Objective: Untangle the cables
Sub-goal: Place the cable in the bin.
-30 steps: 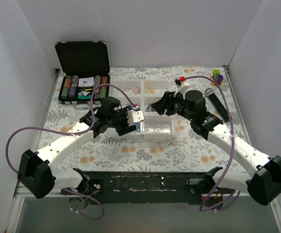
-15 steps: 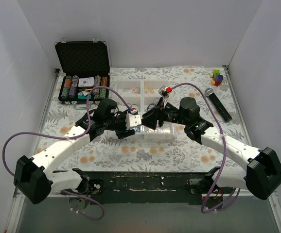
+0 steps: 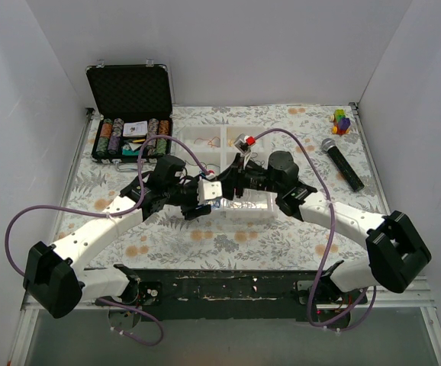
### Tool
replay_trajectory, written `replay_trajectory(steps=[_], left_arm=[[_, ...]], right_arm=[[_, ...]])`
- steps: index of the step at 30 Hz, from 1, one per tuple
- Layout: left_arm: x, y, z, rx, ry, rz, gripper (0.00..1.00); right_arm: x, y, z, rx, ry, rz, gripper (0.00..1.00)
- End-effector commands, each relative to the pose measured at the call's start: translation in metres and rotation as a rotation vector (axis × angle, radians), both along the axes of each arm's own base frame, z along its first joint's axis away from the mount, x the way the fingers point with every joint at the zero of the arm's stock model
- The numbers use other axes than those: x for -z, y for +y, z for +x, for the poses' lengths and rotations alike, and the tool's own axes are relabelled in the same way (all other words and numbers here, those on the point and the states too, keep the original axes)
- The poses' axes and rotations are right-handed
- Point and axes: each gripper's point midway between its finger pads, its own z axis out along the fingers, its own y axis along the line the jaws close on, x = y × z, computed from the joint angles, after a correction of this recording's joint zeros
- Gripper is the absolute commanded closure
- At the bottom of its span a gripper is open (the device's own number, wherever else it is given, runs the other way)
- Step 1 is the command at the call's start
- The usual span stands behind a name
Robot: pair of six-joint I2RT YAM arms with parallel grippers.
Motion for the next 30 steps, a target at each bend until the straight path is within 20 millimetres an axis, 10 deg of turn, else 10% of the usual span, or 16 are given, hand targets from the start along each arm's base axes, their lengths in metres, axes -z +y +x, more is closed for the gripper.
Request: replay_trajectory(steps=[1, 5, 13, 16, 23, 30], left_arm=[[-0.021, -0.004, -0.002, 0.028, -0.028, -0.041, 0.43], [-0.025, 0.001, 0.003, -0.021, -0.039, -0.039, 0.43], [-0.051, 0.046, 0.021, -0.341, 0.003, -0.142, 0.37], [-0.065, 0.062, 0.012, -0.370, -0.055, -0.182, 0.14], [-0.118, 0.075, 0.000, -0.445, -0.167, -0.331, 0.02], [-0.159, 0.076, 0.004, -0.493, -0.181, -0.414, 0.02]], right_arm=[[-0.042, 0.015, 0.005, -0.020, -0.088, 0.104, 0.62], [-0.037, 0.014, 0.010, 0.013, -0.066, 0.079, 0.99], [-0.010, -0.016, 0.022, 0.134, -0.038, -0.030, 0.99], [-0.013, -0.016, 0.026, 0.140, -0.033, -0.027, 0.99], [0.005, 0.025, 0.034, 0.109, 0.015, -0.115, 0.99], [0.068, 0.063, 0.059, 0.185, -0.092, -0.413, 0.99]])
